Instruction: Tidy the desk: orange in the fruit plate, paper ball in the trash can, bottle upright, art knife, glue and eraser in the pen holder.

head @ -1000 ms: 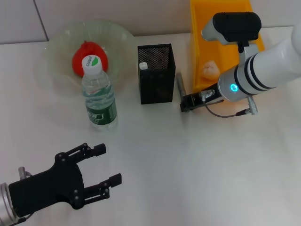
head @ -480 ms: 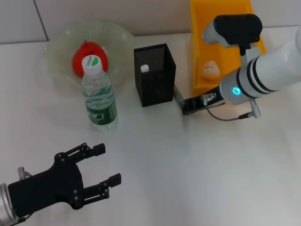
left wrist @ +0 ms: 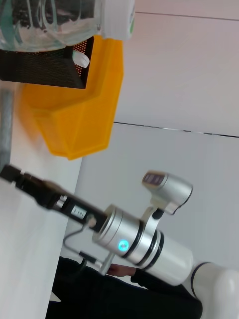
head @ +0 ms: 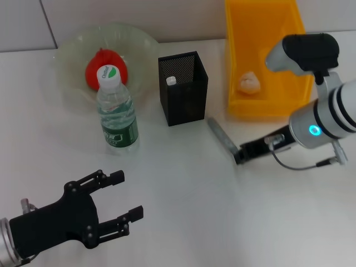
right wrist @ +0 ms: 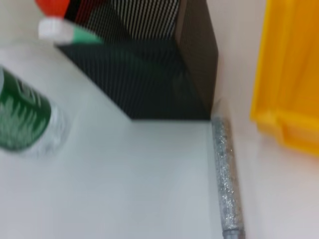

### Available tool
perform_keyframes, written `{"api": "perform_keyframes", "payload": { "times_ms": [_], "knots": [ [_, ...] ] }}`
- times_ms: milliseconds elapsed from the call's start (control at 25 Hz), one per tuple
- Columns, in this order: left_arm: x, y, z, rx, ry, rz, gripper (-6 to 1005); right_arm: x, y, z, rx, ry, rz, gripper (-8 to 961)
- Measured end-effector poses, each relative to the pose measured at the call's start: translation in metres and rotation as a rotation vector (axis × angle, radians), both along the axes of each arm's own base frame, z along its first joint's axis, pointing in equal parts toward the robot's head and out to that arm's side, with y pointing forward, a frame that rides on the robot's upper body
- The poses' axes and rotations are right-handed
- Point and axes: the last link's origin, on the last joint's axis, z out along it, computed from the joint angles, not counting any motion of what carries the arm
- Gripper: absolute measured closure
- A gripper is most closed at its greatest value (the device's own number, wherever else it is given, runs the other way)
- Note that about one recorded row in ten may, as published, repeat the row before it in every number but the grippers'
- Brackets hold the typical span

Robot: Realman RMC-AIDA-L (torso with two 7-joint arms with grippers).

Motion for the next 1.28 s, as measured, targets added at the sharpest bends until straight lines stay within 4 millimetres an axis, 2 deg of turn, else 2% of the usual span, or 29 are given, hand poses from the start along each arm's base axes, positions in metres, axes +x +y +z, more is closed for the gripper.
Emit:
{"api": "perform_keyframes", "payload": {
  "times_ms": [40,280,440,880,1280],
  "knots": [
    [0.000,0.000,0.000,0.000,0.000,-0.001,195,0.004,-0.008,0.002,-0.027,-0.009,-0.010,814],
    [0.001,0.001,0.000,-0.002,-0.002,-0.007,195,0.011,-0.025,0.006,-0.079,-0.021,-0.032,815],
    [0.002,0.001,0.000,-0.001,-0.004,-0.010,195,0.009,-0.036,0.015,-0.087,-0.023,-0.023,816],
    [0.004,0.003,0.001,-0.001,-0.007,-0.020,197,0.002,-0.045,0.028,-0.125,0.036,0.038,815],
    [0.006,0.004,0.001,-0.003,-0.010,-0.025,197,0.005,-0.049,0.034,-0.149,0.042,0.057,816]
  ]
}}
